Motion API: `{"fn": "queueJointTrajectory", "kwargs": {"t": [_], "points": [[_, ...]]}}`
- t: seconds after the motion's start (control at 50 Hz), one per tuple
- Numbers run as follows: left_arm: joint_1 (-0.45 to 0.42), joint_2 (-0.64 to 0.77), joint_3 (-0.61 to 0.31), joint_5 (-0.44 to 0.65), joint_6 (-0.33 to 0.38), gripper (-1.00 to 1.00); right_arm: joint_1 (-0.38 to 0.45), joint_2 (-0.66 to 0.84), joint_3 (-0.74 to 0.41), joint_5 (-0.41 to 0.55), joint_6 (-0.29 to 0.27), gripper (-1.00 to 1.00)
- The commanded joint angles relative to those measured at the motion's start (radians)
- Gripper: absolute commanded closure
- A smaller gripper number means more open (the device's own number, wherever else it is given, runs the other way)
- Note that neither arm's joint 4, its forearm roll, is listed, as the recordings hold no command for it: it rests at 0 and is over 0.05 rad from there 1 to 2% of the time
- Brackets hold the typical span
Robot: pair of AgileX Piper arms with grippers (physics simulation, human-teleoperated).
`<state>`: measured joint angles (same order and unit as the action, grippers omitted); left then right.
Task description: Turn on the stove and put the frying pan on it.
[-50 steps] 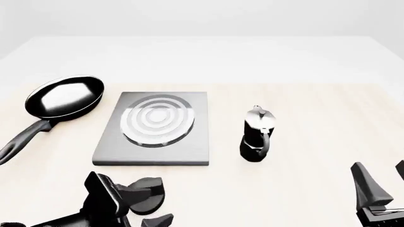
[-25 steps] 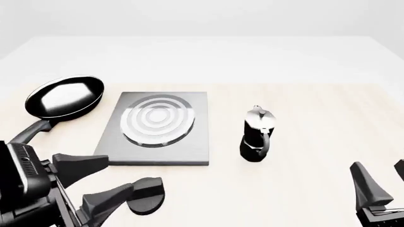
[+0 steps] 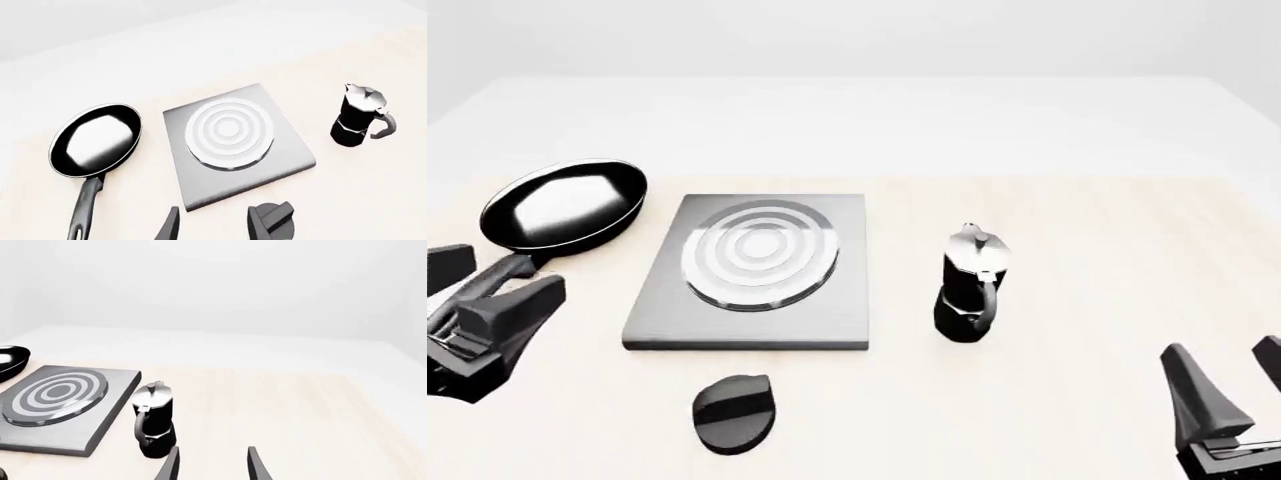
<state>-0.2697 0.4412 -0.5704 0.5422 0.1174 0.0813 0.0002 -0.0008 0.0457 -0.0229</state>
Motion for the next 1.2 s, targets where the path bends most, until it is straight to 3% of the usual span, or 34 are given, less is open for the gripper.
{"fn": "queueJointTrajectory", "kwargs": {"t": [0.02,0.12,0.16,0.42,0.56,0.94,1.2], "points": [[0.261,0.120,-0.030,-0.057,0.081,-1.00,0.023,0.000,0.000,0.005,-0.005,-1.00],[0.321,0.166,-0.033,-0.092,0.101,-1.00,0.031,0.000,-0.001,0.006,-0.009,-1.00],[0.393,0.214,-0.046,-0.124,0.123,-1.00,0.036,0.001,0.000,0.005,-0.011,-1.00],[0.537,0.362,-0.084,-0.205,0.179,-1.00,0.048,0.002,-0.001,0.005,-0.012,-1.00],[0.625,0.474,-0.089,-0.282,0.256,-1.00,0.053,0.002,-0.001,0.005,-0.013,-1.00],[0.715,0.640,-0.124,-0.356,0.302,-1.00,0.058,0.005,-0.002,0.006,-0.018,-1.00],[0.715,0.758,-0.133,-0.421,0.324,-1.00,0.054,0.008,-0.004,0.007,-0.021,-1.00]]}}
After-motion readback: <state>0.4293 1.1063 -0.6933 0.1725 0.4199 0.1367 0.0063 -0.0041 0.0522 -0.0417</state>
